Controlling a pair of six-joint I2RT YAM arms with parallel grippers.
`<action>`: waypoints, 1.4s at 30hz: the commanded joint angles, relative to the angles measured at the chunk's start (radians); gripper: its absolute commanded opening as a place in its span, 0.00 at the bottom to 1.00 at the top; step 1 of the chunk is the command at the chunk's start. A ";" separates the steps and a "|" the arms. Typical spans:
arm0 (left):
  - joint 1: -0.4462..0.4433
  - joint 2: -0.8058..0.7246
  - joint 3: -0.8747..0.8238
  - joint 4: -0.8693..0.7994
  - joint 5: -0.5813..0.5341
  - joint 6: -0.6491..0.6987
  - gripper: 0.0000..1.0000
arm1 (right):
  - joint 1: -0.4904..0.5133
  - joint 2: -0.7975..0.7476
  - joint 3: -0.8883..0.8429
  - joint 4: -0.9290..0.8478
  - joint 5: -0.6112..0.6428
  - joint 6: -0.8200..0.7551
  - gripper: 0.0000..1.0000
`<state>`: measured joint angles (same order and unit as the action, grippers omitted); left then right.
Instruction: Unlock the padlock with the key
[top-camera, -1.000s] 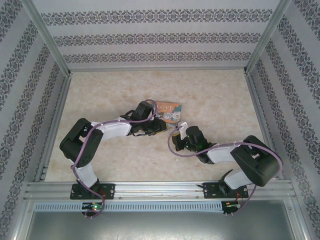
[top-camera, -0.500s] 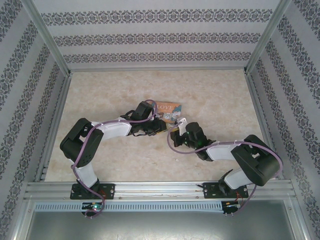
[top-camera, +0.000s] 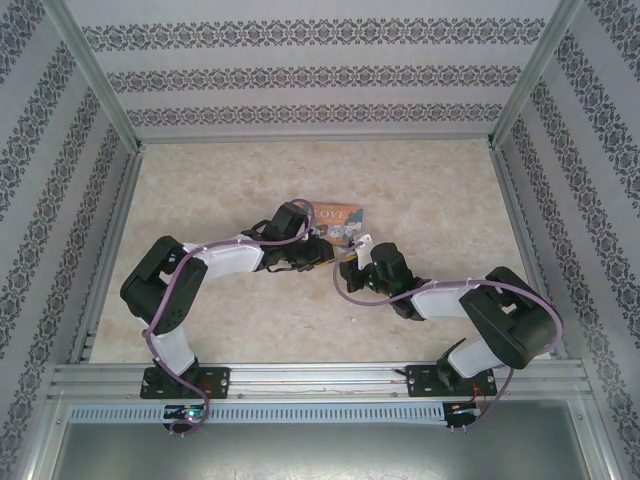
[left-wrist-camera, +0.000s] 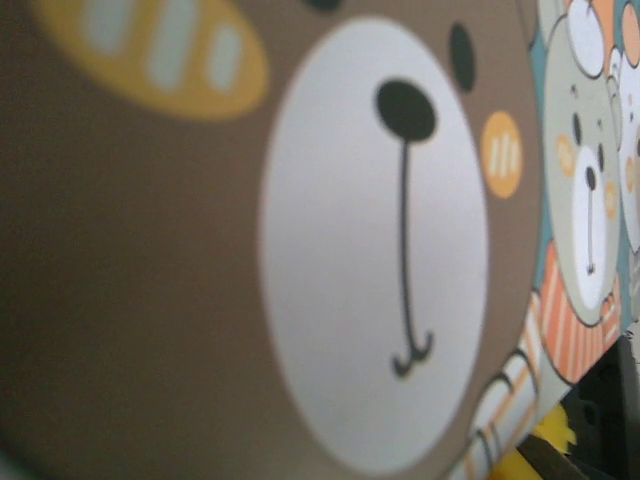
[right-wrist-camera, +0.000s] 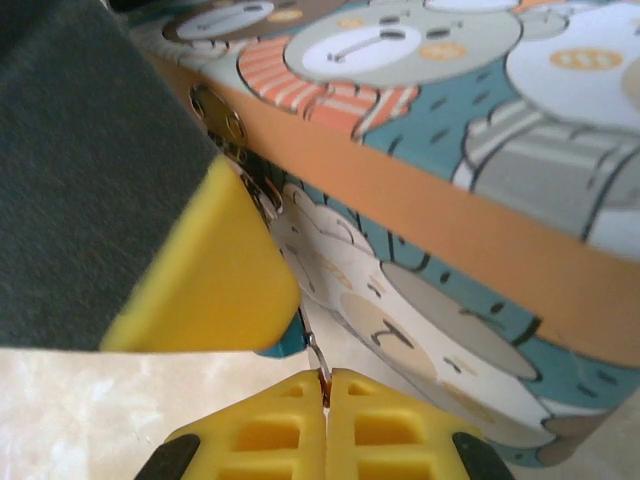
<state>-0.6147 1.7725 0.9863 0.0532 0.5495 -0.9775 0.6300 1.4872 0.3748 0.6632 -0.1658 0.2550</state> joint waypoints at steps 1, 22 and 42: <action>-0.014 0.002 0.025 0.067 0.013 -0.035 0.25 | -0.006 -0.020 -0.025 0.016 -0.011 0.000 0.00; -0.016 0.007 0.010 0.096 0.000 -0.064 0.24 | -0.003 -0.070 -0.066 0.036 -0.006 0.017 0.00; -0.020 0.008 0.013 0.092 0.004 -0.063 0.24 | -0.008 -0.065 -0.054 0.078 0.006 0.033 0.00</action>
<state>-0.6155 1.7725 0.9863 0.1024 0.5457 -1.0267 0.6300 1.4273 0.3202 0.6853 -0.1650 0.2665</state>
